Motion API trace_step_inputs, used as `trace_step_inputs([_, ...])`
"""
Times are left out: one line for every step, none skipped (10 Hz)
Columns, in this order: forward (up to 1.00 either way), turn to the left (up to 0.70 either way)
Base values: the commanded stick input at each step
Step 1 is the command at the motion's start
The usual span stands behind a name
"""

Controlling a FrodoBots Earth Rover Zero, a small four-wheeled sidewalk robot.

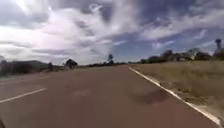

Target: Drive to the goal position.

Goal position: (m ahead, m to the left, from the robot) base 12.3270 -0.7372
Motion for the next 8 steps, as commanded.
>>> trace_step_inputs([1.00,0.00])
trace_step_inputs([1.00,0.00])
trace_step_inputs([1.00,0.00])
trace_step_inputs([1.00,0.00])
trace_step_inputs([1.00,0.00])
trace_step_inputs([1.00,0.00])
trace_step_inputs([1.00,0.00])
trace_step_inputs([1.00,0.00])
